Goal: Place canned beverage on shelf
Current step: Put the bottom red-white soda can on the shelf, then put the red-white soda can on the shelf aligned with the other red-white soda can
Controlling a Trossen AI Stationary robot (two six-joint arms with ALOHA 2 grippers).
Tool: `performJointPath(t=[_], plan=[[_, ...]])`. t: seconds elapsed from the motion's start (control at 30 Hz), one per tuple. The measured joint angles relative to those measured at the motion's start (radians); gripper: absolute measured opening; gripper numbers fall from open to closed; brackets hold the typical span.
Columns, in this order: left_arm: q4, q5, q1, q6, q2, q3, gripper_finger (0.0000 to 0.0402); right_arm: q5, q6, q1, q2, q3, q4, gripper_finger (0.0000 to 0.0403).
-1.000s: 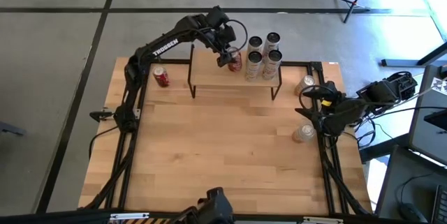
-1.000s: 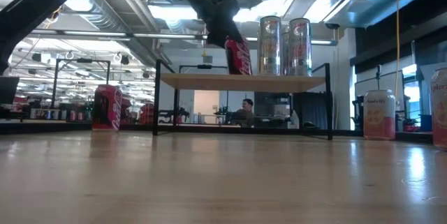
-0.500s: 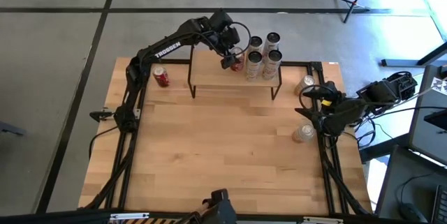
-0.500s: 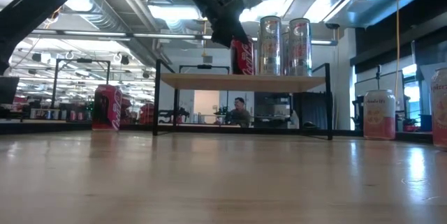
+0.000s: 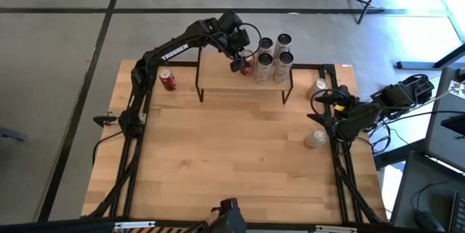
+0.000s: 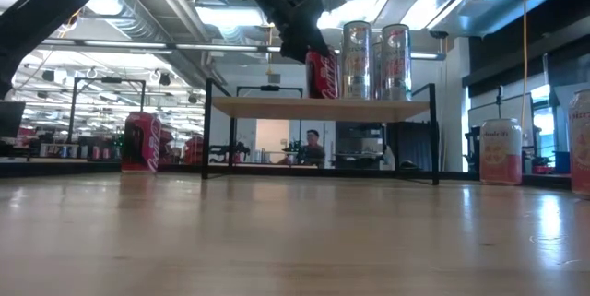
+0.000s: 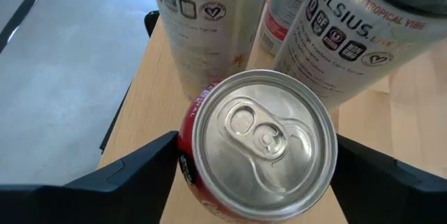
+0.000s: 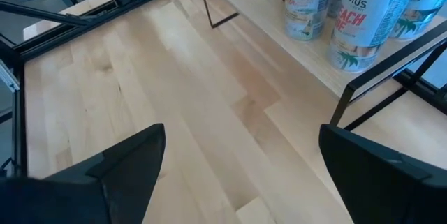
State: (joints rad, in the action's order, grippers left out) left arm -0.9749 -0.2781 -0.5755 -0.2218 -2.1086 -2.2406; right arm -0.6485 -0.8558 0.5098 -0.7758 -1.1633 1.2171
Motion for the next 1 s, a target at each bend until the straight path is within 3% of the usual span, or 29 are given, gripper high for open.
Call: performJointPath(t=[0.27, 0.6, 0.83, 1.0], plan=[[0.005, 0.018, 0.000, -0.016, 0.000, -0.001, 0.0376, 0.004, 0.000, 0.000, 0.000, 0.000, 0.014, 0.0365], [-0.049, 0.087, 0.003, -0.016, 0.001, -0.116, 0.0379, 0.005, -0.002, 0.000, 0.000, 0.000, 0.013, 0.0365], [-0.086, 0.122, 0.000, -0.019, 0.087, -0.111, 0.0379, -0.010, -0.014, 0.000, 0.000, 0.000, 0.011, 0.0365], [-0.212, 0.136, -0.032, 0.044, 0.152, -0.113, 0.0379, -0.014, -0.034, 0.000, -0.001, 0.000, 0.011, 0.0365]])
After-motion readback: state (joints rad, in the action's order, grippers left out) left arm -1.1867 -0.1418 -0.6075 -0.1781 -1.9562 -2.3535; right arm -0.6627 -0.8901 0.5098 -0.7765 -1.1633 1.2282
